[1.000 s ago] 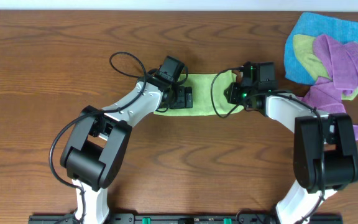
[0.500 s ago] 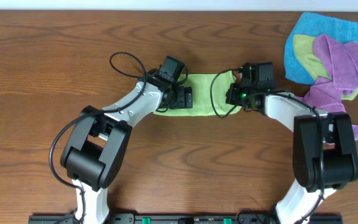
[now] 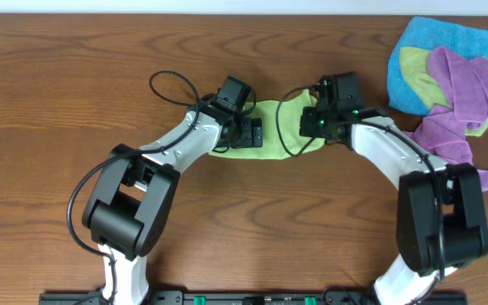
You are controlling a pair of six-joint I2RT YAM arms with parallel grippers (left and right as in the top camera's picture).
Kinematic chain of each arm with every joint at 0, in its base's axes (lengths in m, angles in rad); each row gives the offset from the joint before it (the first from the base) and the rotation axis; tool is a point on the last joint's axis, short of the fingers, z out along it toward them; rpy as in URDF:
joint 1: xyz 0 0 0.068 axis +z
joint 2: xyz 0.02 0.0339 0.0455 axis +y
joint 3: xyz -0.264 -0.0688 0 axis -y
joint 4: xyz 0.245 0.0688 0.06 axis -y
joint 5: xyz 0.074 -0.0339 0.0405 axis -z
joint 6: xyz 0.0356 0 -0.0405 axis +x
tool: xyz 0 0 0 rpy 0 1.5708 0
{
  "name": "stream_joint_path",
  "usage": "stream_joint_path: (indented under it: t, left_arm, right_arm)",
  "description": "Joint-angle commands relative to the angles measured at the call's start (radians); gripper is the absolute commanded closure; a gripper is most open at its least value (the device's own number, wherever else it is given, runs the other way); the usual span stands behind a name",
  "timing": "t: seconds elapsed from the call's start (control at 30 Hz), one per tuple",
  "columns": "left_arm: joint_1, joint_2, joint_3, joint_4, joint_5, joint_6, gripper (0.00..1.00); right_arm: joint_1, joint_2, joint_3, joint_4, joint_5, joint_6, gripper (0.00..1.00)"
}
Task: Fold the cloth
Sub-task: 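Fold the strip's right end leftward over toward the left gripper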
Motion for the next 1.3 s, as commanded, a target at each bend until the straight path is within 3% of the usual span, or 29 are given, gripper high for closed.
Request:
stream_joint_path:
  t: [0.0, 0.3, 0.67, 0.93, 1.27]
  left_arm:
    - [0.004, 0.003, -0.021, -0.006, 0.016, 0.0, 0.05]
    - [0.005, -0.008, -0.005, -0.019, 0.016, -0.001, 0.05]
    - [0.064, -0.191, 0.024, -0.068, 0.004, 0.0, 0.05]
    - [0.166, -0.302, 0.024, -0.213, -0.117, 0.019, 0.05]
    - [0.298, -0.341, 0.024, -0.261, -0.117, 0.019, 0.05]
  right_arm:
    - [0.038, -0.027, 0.05, -0.023, 0.069, -0.027, 0.99]
    - [0.102, -0.027, 0.093, -0.051, 0.096, -0.026, 0.99]
    - [0.138, -0.027, 0.098, -0.06, 0.098, 0.027, 0.99]
    - [0.205, -0.027, 0.154, -0.045, 0.099, 0.027, 0.99]
    - [0.295, -0.027, 0.155, 0.014, 0.198, 0.046, 0.99]
